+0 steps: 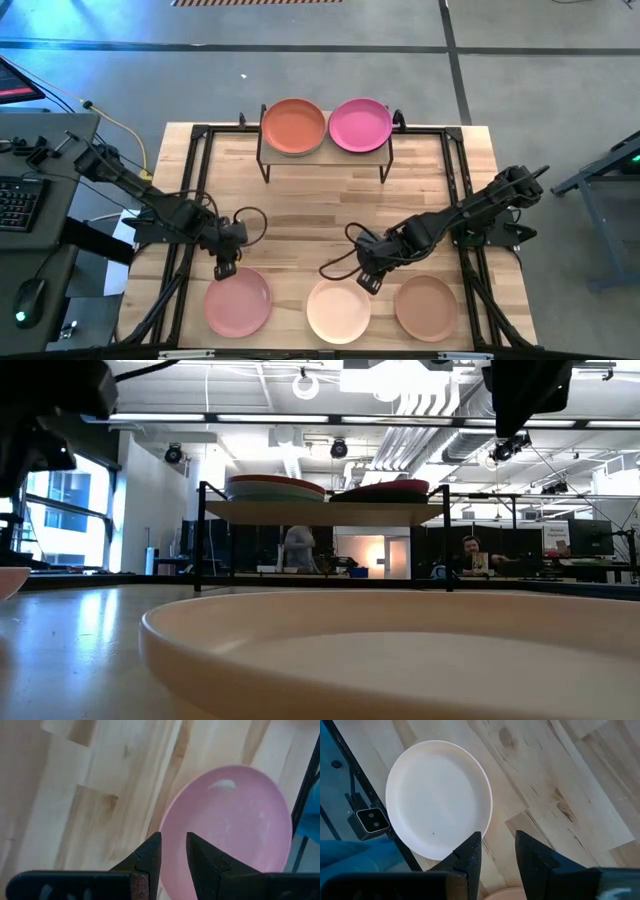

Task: Place and stack plates onto a shelf
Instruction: Stack the light pink plate on top of the orange plate on the shelf

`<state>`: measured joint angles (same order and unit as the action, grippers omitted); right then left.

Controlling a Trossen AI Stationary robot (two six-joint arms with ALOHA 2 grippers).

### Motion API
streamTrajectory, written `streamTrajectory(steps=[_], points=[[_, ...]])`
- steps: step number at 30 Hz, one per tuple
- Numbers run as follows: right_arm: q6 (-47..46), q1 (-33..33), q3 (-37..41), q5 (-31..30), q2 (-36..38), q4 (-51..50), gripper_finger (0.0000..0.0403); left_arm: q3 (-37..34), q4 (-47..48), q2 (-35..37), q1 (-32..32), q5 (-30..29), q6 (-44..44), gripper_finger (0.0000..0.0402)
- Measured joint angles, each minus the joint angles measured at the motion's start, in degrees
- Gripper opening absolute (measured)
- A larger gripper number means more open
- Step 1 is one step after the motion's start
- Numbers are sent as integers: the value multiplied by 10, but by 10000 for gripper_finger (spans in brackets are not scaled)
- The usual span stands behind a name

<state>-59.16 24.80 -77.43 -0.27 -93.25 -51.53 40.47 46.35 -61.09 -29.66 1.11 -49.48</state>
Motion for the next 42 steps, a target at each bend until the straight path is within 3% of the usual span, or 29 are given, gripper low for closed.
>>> streamTrajectory(steps=[17,36,42], points=[[0,0,0,-13,0,0,99,-98,-108,-12,-60,1,-46,80],[-6,0,0,-27,0,1,99,-98,-116,-100,-87,2,-55,80],[-10,0,0,-28,0,1,99,-98,-139,-135,-87,2,-55,60]])
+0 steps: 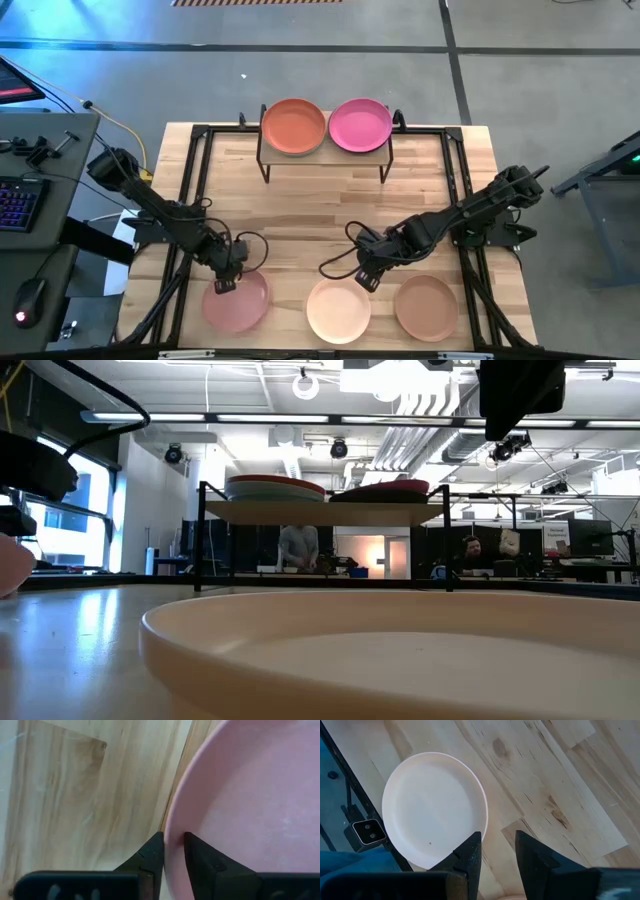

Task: Place and stack plates onto a shelf
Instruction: Stack the light pink plate on top of the orange plate on the shelf

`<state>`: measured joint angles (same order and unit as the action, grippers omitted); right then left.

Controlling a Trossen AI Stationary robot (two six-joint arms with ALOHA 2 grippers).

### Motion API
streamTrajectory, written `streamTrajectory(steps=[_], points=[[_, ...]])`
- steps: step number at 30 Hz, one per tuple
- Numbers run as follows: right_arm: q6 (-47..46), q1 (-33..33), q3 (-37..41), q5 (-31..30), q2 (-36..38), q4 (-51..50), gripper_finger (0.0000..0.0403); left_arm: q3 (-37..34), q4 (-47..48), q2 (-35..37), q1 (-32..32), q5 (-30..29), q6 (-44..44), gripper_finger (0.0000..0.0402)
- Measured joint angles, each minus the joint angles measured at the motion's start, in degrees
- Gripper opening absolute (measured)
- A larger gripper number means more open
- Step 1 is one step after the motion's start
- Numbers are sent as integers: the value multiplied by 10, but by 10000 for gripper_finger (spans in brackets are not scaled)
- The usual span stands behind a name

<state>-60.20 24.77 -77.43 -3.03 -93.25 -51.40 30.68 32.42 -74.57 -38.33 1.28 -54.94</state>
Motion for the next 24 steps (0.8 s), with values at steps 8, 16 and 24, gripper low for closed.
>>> streamTrajectory(steps=[8,16,24], points=[[0,0,0,-2,0,0,99,3,-13,5,0,3,0,6],[0,0,0,-3,0,0,99,0,-3,40,1,-3,-21,1],[2,0,0,-26,0,0,99,8,6,107,21,-13,-65,1]])
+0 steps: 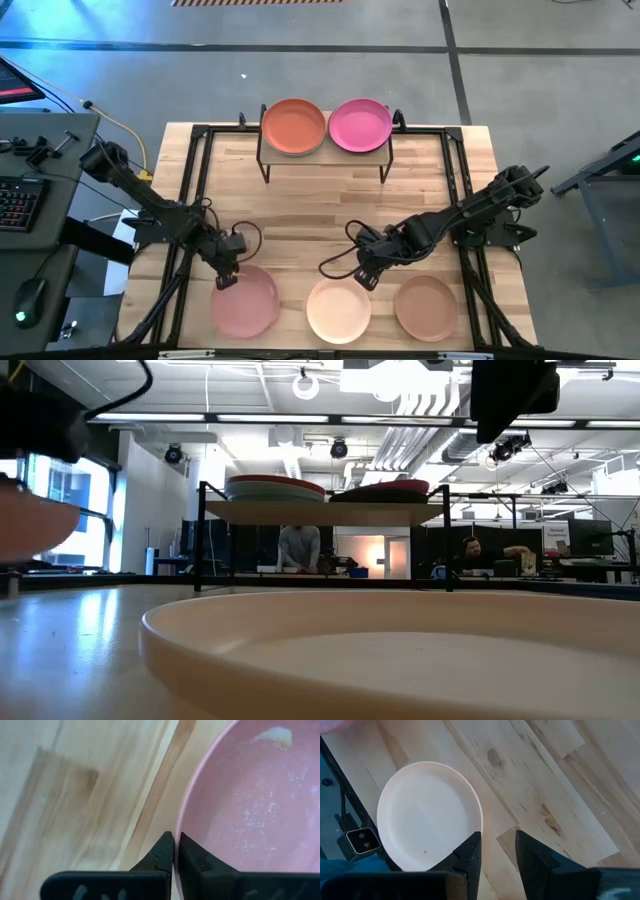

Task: Place and stack plates onto a shelf
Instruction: Stack the light pink plate on top of the orange plate on the shelf

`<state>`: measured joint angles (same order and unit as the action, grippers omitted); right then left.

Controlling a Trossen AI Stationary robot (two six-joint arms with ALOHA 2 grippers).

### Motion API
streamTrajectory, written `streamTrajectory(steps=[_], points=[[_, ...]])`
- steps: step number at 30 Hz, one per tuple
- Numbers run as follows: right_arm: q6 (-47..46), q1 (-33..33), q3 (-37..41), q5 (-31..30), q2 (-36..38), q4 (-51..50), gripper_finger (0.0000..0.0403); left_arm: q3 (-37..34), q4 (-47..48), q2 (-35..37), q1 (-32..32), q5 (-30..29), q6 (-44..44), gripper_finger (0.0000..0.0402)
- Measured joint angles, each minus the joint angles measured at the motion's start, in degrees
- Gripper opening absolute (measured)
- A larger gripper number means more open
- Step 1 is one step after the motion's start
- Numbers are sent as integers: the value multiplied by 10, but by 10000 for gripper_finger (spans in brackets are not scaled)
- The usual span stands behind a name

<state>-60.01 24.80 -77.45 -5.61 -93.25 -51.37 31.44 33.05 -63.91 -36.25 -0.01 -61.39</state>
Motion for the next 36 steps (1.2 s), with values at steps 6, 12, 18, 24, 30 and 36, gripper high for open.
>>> streamTrajectory(steps=[6,12,18,24,30,36], points=[[0,0,0,-4,0,0,99,41,33,60,40,-45,26,1],[0,0,0,-21,0,-2,99,78,62,107,105,-73,65,0],[17,-20,0,-39,0,-2,99,121,81,131,207,-87,139,0],[72,-69,0,-33,0,-2,99,182,81,132,335,-87,237,0],[146,-134,0,-32,0,-2,99,238,68,127,476,-116,325,0],[213,-203,0,-30,0,-2,99,285,54,111,609,-132,368,0]])
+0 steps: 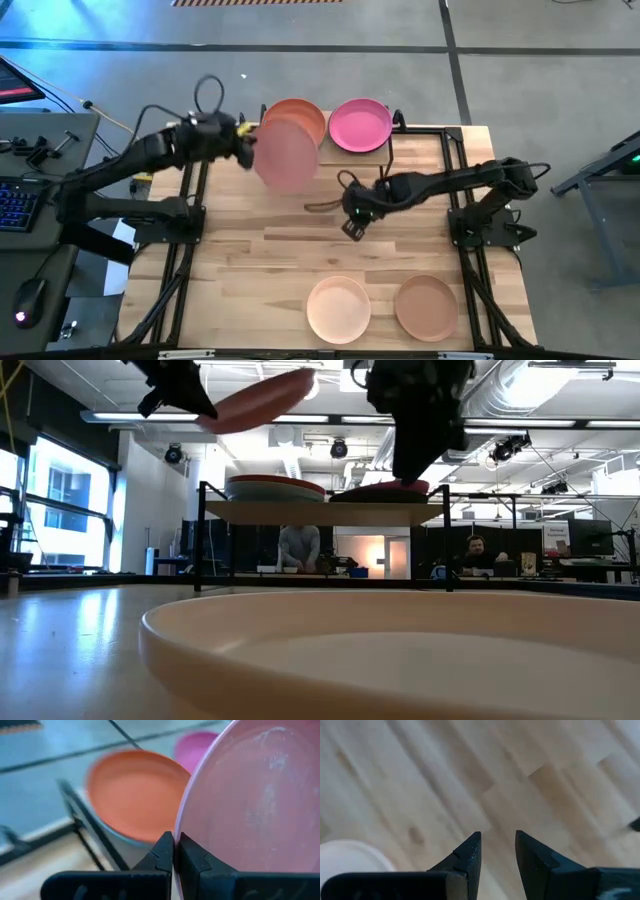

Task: Place and stack plates onto a shelf
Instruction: Stack the light pink plate on top of the orange plate on the shelf

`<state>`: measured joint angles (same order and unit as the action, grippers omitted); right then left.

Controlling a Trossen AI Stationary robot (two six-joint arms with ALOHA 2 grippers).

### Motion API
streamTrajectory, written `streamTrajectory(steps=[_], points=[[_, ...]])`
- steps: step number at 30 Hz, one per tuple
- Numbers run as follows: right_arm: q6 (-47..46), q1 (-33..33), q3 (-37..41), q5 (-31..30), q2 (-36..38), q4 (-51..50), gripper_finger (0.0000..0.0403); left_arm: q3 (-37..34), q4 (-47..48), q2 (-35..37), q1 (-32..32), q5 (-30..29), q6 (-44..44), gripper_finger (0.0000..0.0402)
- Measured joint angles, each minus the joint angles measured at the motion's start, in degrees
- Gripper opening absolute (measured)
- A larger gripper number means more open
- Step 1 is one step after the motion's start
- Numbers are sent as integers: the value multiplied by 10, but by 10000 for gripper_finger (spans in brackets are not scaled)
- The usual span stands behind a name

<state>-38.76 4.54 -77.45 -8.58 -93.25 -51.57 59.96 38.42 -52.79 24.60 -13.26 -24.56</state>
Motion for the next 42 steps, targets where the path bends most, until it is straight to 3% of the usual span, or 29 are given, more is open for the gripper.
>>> streamTrajectory(steps=[6,16,20,26,42], points=[[35,-58,0,6,0,0,99,44,-30,-45,111,12,56,0],[100,-108,0,28,0,0,99,131,-34,-183,228,107,62,0],[122,-120,0,28,0,0,99,162,-27,-235,243,145,62,0],[145,-129,0,30,0,-2,99,207,34,-292,250,146,63,0],[159,-128,0,30,0,-1,99,217,71,-341,250,141,52,0]])
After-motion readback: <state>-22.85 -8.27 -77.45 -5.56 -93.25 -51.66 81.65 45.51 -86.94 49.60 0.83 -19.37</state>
